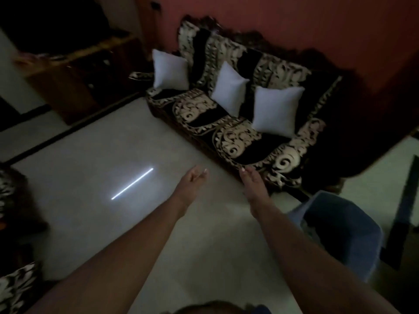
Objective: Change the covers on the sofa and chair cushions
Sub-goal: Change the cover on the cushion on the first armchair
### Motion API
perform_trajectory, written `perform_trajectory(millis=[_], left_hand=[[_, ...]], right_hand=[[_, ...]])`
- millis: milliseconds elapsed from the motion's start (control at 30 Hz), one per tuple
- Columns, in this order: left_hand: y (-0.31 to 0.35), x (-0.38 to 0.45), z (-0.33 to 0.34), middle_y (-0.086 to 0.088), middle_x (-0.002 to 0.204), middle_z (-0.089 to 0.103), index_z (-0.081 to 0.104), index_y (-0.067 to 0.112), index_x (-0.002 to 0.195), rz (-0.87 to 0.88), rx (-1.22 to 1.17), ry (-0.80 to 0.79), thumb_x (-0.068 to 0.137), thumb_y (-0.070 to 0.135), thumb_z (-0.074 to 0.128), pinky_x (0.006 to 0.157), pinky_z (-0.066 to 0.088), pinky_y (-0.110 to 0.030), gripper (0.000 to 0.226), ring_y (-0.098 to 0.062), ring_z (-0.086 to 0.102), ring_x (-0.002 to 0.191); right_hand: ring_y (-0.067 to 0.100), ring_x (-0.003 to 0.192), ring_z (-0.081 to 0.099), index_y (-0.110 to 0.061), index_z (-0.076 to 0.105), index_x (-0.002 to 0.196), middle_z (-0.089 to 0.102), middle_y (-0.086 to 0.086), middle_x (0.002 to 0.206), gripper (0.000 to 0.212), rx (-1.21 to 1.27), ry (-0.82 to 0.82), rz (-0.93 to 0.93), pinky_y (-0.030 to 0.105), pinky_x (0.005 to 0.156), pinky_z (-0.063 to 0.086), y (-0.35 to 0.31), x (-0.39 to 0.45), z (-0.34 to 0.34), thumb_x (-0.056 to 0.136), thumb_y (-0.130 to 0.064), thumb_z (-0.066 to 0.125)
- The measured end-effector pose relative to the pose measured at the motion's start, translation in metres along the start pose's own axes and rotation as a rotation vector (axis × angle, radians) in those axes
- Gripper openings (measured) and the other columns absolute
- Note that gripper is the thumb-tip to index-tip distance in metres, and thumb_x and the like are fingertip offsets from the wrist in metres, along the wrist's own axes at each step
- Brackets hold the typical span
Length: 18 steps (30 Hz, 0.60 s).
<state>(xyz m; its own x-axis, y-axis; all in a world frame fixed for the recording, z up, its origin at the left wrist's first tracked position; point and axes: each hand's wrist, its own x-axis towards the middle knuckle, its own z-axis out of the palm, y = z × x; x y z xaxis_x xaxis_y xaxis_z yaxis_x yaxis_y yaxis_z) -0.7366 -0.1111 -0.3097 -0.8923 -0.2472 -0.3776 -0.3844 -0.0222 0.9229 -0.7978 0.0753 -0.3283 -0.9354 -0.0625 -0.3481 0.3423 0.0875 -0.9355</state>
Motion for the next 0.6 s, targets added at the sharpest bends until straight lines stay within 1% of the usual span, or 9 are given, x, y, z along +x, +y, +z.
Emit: perform_trajectory(millis=[33,100,167,233,300,400,433,500,600], left_hand=[[0.005,-0.006,-0.032,0.004,0.157,0.041,0.034,0.02,0.156,0.018,-0.02,0.039,0.1,0.041,0.06,0.106,0.035,-0.027,0.065,-0.006,0.043,0.133],[0.013,-0.019,-0.105,0.006,0.158,0.04,0.036,0.02,0.155,0.062,-0.054,0.133,0.099,0.038,0.061,0.113,0.035,-0.03,0.064,-0.007,0.043,0.136],[0.022,-0.034,-0.177,0.006,0.159,0.039,0.036,0.018,0.156,0.115,-0.079,0.22,0.101,0.035,0.061,0.116,0.033,-0.03,0.063,-0.009,0.041,0.141],[0.027,-0.048,-0.241,0.005,0.159,0.039,0.035,0.016,0.157,0.142,-0.096,0.303,0.101,0.033,0.061,0.112,0.034,-0.027,0.064,-0.01,0.041,0.141],[0.026,-0.063,-0.304,0.005,0.159,0.039,0.034,0.018,0.157,0.155,-0.11,0.387,0.1,0.039,0.062,0.109,0.035,-0.027,0.067,-0.009,0.043,0.139],[0.022,-0.084,-0.38,0.007,0.159,0.039,0.035,0.024,0.156,0.14,-0.137,0.496,0.092,0.055,0.063,0.118,0.034,-0.039,0.077,-0.011,0.042,0.14],[0.02,-0.089,-0.4,0.008,0.159,0.039,0.035,0.026,0.156,0.126,-0.143,0.531,0.09,0.059,0.063,0.119,0.034,-0.043,0.079,-0.012,0.042,0.14],[0.013,-0.092,-0.443,0.008,0.158,0.039,0.036,0.027,0.156,0.115,-0.164,0.611,0.091,0.058,0.062,0.119,0.034,-0.046,0.076,-0.013,0.041,0.141],[0.002,-0.088,-0.498,0.011,0.151,0.042,0.037,0.028,0.155,0.093,-0.173,0.72,0.096,0.052,0.061,0.115,0.036,-0.038,0.068,-0.01,0.042,0.136]], right_hand=[[0.013,0.123,0.049,-0.011,0.046,0.146,0.053,0.005,0.141,0.049,-0.023,-0.045,-0.019,0.034,0.106,0.04,-0.011,-0.003,0.03,0.103,-0.032,0.055],[0.015,0.127,0.049,-0.015,0.046,0.146,0.051,0.003,0.143,0.051,-0.079,-0.135,-0.063,0.044,0.113,0.041,-0.032,-0.011,0.102,0.102,-0.038,0.056],[0.015,0.128,0.049,-0.018,0.046,0.146,0.05,-0.001,0.144,0.053,-0.123,-0.221,-0.105,0.05,0.113,0.042,-0.051,-0.02,0.178,0.101,-0.044,0.057],[0.014,0.127,0.05,-0.019,0.046,0.145,0.051,-0.003,0.143,0.052,-0.126,-0.304,-0.138,0.051,0.113,0.041,-0.065,-0.028,0.247,0.1,-0.044,0.057],[0.012,0.123,0.052,-0.021,0.047,0.143,0.053,-0.007,0.136,0.049,-0.142,-0.397,-0.161,0.05,0.112,0.042,-0.073,-0.039,0.315,0.1,-0.044,0.058],[0.007,0.114,0.055,-0.022,0.049,0.141,0.057,-0.009,0.124,0.048,-0.16,-0.541,-0.179,0.045,0.11,0.044,-0.08,-0.057,0.401,0.099,-0.043,0.059],[0.009,0.116,0.055,-0.022,0.048,0.141,0.056,-0.008,0.126,0.048,-0.173,-0.584,-0.186,0.044,0.109,0.045,-0.081,-0.062,0.427,0.099,-0.044,0.059],[0.013,0.123,0.052,-0.024,0.046,0.143,0.054,-0.006,0.131,0.051,-0.203,-0.675,-0.192,0.043,0.108,0.044,-0.081,-0.068,0.48,0.099,-0.046,0.058],[0.014,0.123,0.051,-0.023,0.044,0.145,0.056,-0.012,0.123,0.054,-0.236,-0.788,-0.193,0.044,0.109,0.042,-0.078,-0.064,0.554,0.099,-0.047,0.058]])
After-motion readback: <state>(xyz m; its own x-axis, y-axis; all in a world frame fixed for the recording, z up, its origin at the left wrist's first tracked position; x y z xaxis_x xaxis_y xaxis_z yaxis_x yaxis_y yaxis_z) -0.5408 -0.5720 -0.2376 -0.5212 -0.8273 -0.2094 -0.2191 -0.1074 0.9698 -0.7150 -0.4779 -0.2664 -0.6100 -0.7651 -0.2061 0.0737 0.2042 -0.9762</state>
